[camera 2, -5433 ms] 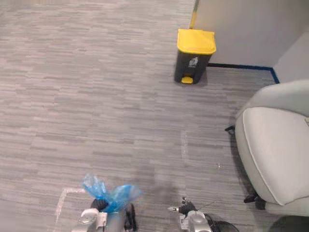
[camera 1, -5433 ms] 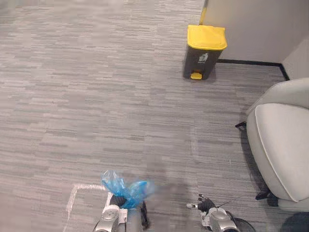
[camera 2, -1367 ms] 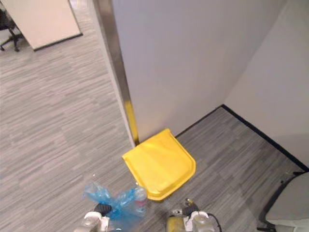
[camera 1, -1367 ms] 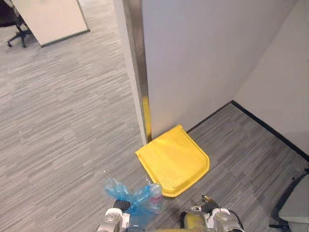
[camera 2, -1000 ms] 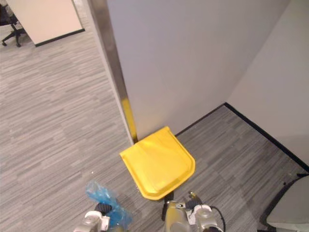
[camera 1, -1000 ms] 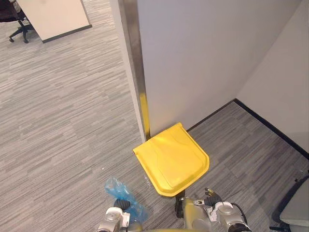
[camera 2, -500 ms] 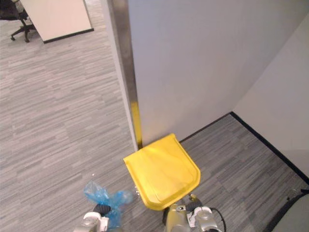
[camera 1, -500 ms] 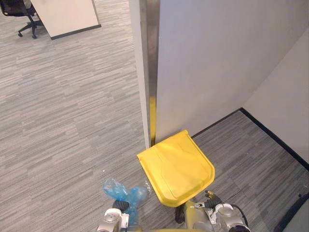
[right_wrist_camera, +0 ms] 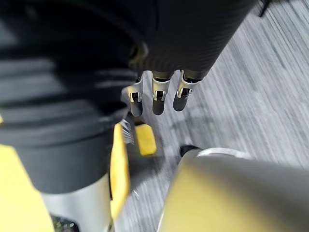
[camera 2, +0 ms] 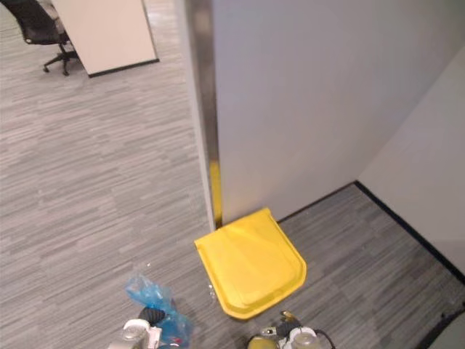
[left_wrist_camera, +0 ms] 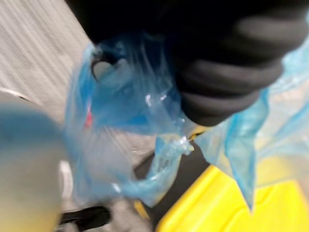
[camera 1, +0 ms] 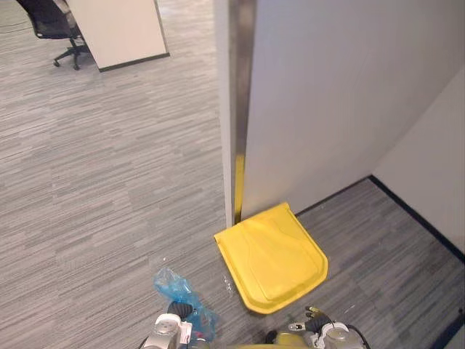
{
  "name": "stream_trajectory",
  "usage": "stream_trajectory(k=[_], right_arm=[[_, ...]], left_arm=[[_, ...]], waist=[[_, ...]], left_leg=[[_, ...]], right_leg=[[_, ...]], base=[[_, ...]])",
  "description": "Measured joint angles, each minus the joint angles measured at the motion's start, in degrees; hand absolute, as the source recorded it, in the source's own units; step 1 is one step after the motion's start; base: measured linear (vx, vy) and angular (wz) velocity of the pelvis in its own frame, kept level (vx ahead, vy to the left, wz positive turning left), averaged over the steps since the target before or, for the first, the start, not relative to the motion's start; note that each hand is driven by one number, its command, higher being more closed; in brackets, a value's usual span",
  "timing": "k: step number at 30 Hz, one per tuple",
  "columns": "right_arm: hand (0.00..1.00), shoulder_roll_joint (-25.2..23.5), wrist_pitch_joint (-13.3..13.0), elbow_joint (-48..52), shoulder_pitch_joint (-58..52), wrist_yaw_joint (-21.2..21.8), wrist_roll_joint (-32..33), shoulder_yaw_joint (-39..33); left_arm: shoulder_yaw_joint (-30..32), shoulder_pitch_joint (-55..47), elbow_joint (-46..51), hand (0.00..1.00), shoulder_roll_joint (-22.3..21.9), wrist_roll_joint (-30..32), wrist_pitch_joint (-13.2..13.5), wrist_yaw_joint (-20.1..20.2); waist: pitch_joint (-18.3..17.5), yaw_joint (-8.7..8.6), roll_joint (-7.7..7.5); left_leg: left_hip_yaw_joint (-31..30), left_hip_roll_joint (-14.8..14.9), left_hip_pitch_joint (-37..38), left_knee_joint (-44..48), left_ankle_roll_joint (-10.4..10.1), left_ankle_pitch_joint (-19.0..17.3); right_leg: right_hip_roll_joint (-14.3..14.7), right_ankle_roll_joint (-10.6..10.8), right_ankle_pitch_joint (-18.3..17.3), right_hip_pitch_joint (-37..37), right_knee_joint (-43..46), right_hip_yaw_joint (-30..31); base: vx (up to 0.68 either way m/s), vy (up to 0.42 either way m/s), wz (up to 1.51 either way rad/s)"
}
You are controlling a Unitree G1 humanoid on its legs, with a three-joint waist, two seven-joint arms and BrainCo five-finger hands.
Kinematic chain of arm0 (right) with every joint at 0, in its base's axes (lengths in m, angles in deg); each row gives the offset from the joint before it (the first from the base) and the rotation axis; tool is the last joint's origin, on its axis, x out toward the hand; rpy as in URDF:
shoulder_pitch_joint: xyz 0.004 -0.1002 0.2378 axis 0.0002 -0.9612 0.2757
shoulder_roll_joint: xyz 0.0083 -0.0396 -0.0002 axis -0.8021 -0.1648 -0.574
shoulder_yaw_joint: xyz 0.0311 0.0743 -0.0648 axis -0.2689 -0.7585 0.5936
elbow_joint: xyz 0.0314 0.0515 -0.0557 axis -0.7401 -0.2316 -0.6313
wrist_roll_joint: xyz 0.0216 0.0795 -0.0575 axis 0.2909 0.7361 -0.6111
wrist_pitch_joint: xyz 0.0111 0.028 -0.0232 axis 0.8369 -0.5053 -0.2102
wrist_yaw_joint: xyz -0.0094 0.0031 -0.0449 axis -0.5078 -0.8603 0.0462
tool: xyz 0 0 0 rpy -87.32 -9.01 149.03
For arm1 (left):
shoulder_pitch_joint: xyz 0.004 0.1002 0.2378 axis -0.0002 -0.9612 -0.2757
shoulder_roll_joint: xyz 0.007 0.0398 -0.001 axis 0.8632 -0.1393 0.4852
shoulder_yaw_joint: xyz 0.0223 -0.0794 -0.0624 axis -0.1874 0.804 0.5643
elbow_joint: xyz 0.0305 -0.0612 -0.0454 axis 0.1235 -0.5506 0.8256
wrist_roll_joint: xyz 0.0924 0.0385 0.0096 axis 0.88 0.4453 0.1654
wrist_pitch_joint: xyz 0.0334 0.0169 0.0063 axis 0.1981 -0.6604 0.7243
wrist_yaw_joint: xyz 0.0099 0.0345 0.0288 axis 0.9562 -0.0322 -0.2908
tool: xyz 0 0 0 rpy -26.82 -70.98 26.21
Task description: Gather rubbish on tea table into small bin, then transfer packed bag to large trash can.
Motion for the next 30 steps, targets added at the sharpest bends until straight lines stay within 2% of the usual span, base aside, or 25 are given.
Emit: stream_trajectory(k=[3,6,9,12,13,15,16,17,19,20,21,22,27,30], right_arm=[[0.00,0.15,0.17,-0.04,-0.10,-0.71,0.21,-0.29],[0.00,-0.04,0.50,0.02,-0.18,-0.92,0.24,-2.06],[0.00,-0.06,0.52,0.41,-0.30,-0.88,0.36,-3.56],[0.00,-0.15,0.46,0.61,-1.28,-0.91,0.45,-5.59],[0.00,-0.54,0.47,0.62,-1.63,-0.92,0.45,-6.18],[0.00,-0.82,0.45,0.51,-1.77,-0.95,0.58,-6.09],[0.00,-1.03,0.21,0.63,-1.71,-0.96,0.98,-6.09],[0.00,-1.11,0.11,0.64,-1.73,-0.96,1.07,-6.06],[0.00,-1.02,-0.09,0.69,-1.88,-0.95,1.73,-6.06],[0.00,-0.75,-0.18,0.70,-1.68,-0.91,1.89,-6.07],[0.00,-0.89,-0.10,0.02,-1.95,-0.93,1.79,-6.03],[0.00,-1.04,-0.05,-0.78,-2.53,-1.01,1.76,-6.05],[0.00,-0.15,-0.07,-1.01,-2.50,-1.01,1.68,-5.90],[0.00,0.04,-0.06,-0.96,-2.43,-1.02,1.65,-4.52]], left_arm=[[-0.26,-0.06,0.01,1.00,-0.06,-0.09,0.06,-0.06],[-0.74,-0.65,0.01,1.00,-0.40,-0.09,0.10,0.05],[-0.93,-1.70,-0.07,1.00,-0.41,-0.08,0.03,0.20],[-2.17,-1.53,-0.10,1.00,-0.40,-0.07,0.04,0.26],[-2.24,-1.30,-0.15,1.00,-0.24,-0.07,0.05,0.25],[-2.41,-1.28,-0.37,1.00,-0.10,-0.07,0.03,0.25],[-2.46,-0.88,-0.37,1.00,0.19,-0.08,0.03,0.25],[-2.48,-0.73,-0.45,1.00,0.32,-0.08,0.03,0.26],[-2.49,-0.53,-0.48,1.00,0.40,-0.07,0.04,0.25],[-2.39,-0.62,-0.47,1.00,0.61,-0.07,0.07,0.21],[-2.40,-0.76,-0.43,1.00,1.04,-0.07,0.05,0.20],[-2.26,-0.94,-0.43,1.00,1.56,-0.07,0.02,0.19],[-1.74,-0.77,0.04,1.00,1.17,-0.14,0.05,0.10],[-1.73,-0.67,0.07,1.00,1.56,-0.24,0.11,0.02]], waist=[[0.23,-0.21,-0.17],[0.26,-0.38,-0.22],[0.21,-1.49,-0.20],[0.06,-2.27,0.01],[-0.16,-2.23,-0.89],[0.08,-2.31,-1.90],[0.50,-2.64,-2.51],[0.59,-2.76,-2.66],[0.54,-3.06,-2.24],[0.70,-3.17,-1.33],[0.37,-3.27,-2.00],[0.26,-3.02,-2.65],[-0.28,-2.55,-0.64],[-0.11,-2.19,-0.93]], left_leg=[[-0.34,0.44,0.19,-1.12,-1.88,1.10],[-1.84,0.45,-0.09,-0.87,-2.17,1.31],[-3.98,-0.50,1.27,-6.49,-3.18,1.94],[-5.15,-0.36,4.14,-14.20,-2.89,2.06],[-4.96,-0.61,3.59,-15.03,-2.37,2.65],[-3.97,-1.15,1.77,-13.40,-1.92,2.01],[-3.36,-1.40,0.52,-11.22,-1.75,0.55],[-3.17,-1.45,-0.37,-10.26,-1.61,0.13],[-2.96,-0.78,-1.51,-8.97,-1.34,-0.25],[-2.70,0.16,-2.28,-8.43,-0.76,0.19],[-3.09,0.18,-2.12,-7.34,-1.38,0.04],[-3.37,0.06,-2.34,-6.16,-2.10,-0.21],[-5.17,1.96,-3.04,-6.05,-3.42,-0.12],[-5.53,3.28,-3.07,-6.48,-4.26,0.34]], right_leg=[[0.02,-0.39,0.21,-0.29,0.69,-1.03],[-0.09,-1.03,-0.23,-1.40,2.57,-1.37],[-0.19,-1.23,-0.23,-3.36,3.43,-1.59],[0.83,-0.14,0.98,-3.64,2.37,-1.84],[0.64,0.57,1.88,-4.53,1.84,-1.19],[0.15,0.96,2.47,-6.21,2.68,-0.06],[-0.28,1.06,2.39,-7.50,4.13,0.47],[-0.45,1.35,2.25,-8.08,4.58,0.74],[-0.25,3.24,1.96,-8.14,3.64,0.80],[-0.71,1.44,0.14,-9.46,9.70,-0.28],[-1.80,0.94,-2.44,-8.82,14.00,-0.05],[-1.72,0.56,-4.17,-7.62,12.51,0.69],[1.46,-0.31,-3.23,-5.96,8.29,-0.10],[2.50,-0.85,-2.71,-5.06,7.23,-0.73]], base=[[-0.08,-0.044,0.18],[-0.14,-0.028,0.04],[-0.16,0.013,0.02],[-0.16,0.030,0.05],[-0.15,0.031,-0.06],[-0.17,0.030,-0.26],[-0.18,0.044,-0.30],[-0.14,0.035,-0.18],[-0.08,0.017,-0.07],[0.04,-0.026,0.11],[0.06,-0.079,0.14],[0.08,-0.106,0.16],[0.04,-0.089,0.03],[0.04,-0.064,0.05]])
